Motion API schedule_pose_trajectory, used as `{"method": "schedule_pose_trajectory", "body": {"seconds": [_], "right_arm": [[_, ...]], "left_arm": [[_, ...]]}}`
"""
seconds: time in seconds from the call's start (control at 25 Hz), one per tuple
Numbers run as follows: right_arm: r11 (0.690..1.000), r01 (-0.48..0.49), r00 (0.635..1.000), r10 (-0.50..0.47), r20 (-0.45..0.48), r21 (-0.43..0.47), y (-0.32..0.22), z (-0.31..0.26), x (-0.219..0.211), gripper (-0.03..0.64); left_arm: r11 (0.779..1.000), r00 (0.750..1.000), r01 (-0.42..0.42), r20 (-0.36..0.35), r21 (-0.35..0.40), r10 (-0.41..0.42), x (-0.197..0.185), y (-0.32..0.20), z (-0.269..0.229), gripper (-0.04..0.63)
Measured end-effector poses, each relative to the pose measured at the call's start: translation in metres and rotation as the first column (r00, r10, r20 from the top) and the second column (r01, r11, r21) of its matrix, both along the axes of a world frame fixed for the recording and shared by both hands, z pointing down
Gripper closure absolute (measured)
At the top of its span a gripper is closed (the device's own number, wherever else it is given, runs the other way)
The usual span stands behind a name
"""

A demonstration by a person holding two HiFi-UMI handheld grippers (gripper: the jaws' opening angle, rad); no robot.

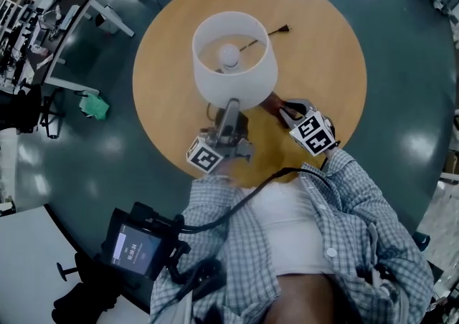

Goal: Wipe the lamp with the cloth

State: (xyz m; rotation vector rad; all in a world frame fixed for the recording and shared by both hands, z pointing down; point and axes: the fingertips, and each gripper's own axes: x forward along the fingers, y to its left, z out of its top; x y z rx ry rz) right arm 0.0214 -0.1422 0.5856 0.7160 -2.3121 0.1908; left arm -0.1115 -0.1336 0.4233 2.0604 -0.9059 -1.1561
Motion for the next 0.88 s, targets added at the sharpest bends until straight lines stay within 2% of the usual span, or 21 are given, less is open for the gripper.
{"method": "schedule_pose_trajectory", "body": {"seconds": [0.16, 0.28, 0.4, 0.52, 0.68, 0.76, 0.88], "right_arm": [[0.997, 0.065, 0.995, -0.069, -0.068, -0.052, -0.009, 0.023, -0.016, 0.41], [0.99, 0.067, 0.991, -0.081, -0.103, -0.126, -0.01, 0.05, -0.022, 0.368], [0.987, 0.045, 0.987, -0.068, -0.147, -0.155, -0.016, 0.068, -0.021, 0.377], [0.986, 0.012, 0.984, -0.04, -0.173, -0.164, -0.017, 0.076, -0.02, 0.479], [0.978, -0.047, 0.993, 0.023, -0.119, -0.206, -0.018, 0.08, -0.02, 0.492], [0.978, -0.069, 0.994, 0.051, -0.093, -0.199, -0.021, 0.075, -0.014, 0.495], [0.975, -0.128, 0.992, 0.13, -0.004, -0.182, -0.033, 0.046, -0.005, 0.497]], "left_arm": [[1.0, 1.0, -0.005, 0.003, 0.002, 0.005, 0.002, 0.0, -0.001, 0.362], [1.0, 1.0, -0.004, 0.006, 0.001, 0.004, 0.002, 0.001, 0.001, 0.362], [1.0, 1.0, -0.006, 0.004, 0.001, 0.006, 0.003, -0.001, 0.002, 0.362], [1.0, 1.0, -0.01, 0.002, 0.004, 0.01, 0.002, -0.002, 0.002, 0.364], [1.0, 1.0, 0.0, 0.002, 0.0, 0.0, 0.0, -0.001, 0.003, 0.364], [1.0, 1.0, 0.004, 0.001, 0.0, -0.004, 0.001, -0.001, 0.002, 0.364], [1.0, 1.0, 0.009, 0.001, 0.003, -0.009, 0.0, -0.001, 0.0, 0.364]]}}
